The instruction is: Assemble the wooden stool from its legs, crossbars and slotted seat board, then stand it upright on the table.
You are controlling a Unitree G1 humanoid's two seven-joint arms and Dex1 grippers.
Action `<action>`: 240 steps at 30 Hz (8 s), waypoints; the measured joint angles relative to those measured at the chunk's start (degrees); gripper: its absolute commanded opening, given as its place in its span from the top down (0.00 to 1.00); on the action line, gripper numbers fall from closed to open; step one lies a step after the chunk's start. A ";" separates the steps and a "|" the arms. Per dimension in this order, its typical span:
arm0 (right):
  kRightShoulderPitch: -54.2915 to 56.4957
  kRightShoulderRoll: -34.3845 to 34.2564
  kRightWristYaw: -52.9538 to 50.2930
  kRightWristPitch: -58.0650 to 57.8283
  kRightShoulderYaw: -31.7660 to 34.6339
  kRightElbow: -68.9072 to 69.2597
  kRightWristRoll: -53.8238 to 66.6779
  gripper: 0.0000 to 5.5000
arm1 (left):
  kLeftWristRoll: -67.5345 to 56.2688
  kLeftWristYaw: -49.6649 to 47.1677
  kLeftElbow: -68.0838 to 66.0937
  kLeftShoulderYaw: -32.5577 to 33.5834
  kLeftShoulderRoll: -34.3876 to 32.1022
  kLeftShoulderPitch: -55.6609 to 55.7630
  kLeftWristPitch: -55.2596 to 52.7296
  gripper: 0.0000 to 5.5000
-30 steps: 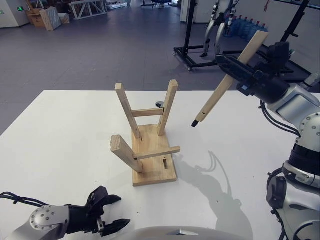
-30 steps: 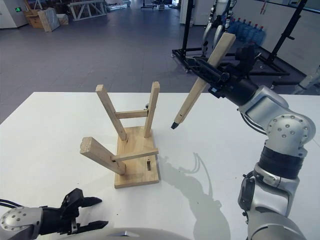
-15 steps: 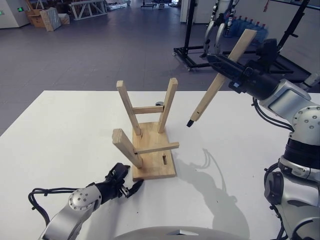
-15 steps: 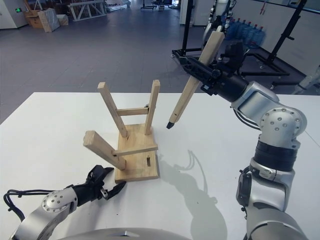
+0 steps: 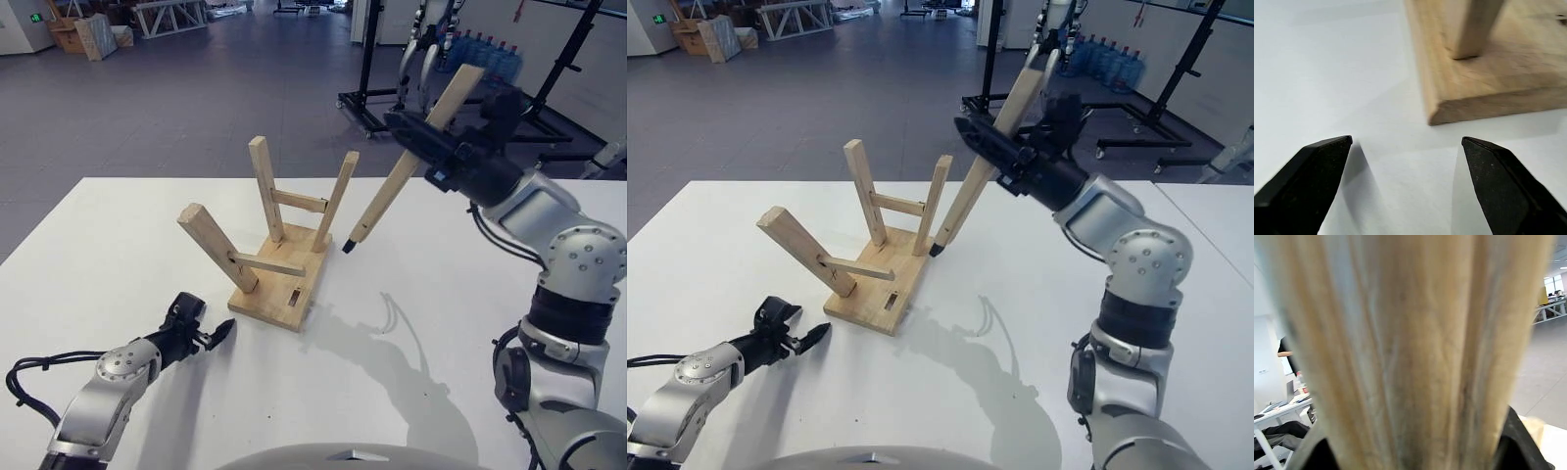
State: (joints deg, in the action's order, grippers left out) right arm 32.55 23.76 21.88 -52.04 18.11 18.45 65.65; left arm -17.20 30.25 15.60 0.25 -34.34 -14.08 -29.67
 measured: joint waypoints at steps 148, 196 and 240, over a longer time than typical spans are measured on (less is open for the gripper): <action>-13.27 -16.70 18.22 42.39 -37.75 -12.40 -50.15 0.63 | -13.97 0.75 15.52 10.91 -8.53 13.50 -31.89 0.25; -12.79 -17.19 16.82 39.15 -37.80 -12.97 -51.02 0.63 | -96.04 -57.44 9.88 13.38 22.68 22.58 -6.94 0.25; -12.17 -17.04 15.94 39.35 -37.54 -13.61 -51.18 0.63 | -87.62 -47.76 -3.55 14.16 15.68 30.14 -7.50 0.25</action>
State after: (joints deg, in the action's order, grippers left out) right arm 20.39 6.72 37.82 -12.69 -19.43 4.84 14.47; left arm -104.82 -17.51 12.05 14.41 -18.66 16.05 -37.17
